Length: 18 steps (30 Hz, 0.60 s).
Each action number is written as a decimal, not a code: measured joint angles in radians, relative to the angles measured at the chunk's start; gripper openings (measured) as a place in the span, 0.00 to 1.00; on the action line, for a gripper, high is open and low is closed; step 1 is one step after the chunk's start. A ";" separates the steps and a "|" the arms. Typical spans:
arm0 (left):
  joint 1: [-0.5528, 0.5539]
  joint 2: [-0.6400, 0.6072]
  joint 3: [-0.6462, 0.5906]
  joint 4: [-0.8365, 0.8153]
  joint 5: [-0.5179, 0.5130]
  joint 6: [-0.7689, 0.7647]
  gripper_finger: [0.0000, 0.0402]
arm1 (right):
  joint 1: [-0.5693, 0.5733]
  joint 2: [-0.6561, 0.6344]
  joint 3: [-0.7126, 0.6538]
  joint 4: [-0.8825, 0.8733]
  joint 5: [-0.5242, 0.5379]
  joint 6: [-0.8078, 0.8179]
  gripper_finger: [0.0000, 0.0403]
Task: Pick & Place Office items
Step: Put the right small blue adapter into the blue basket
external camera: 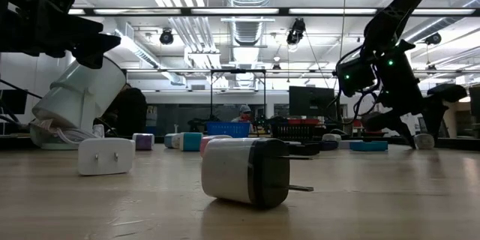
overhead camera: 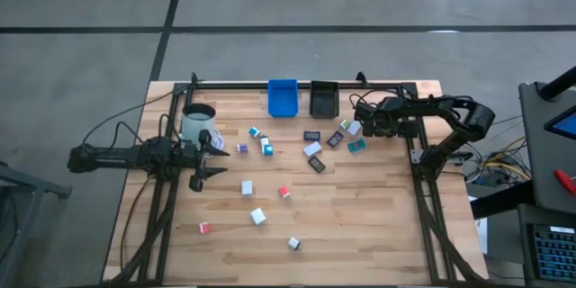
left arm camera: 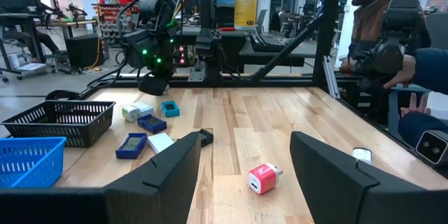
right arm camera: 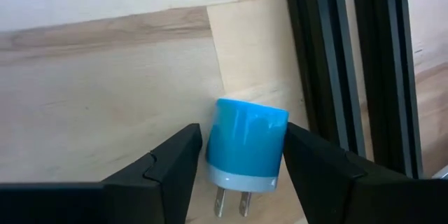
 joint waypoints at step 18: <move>0.000 0.000 0.000 0.000 0.000 0.000 0.57 | -0.001 0.002 -0.001 0.013 0.023 -0.064 0.35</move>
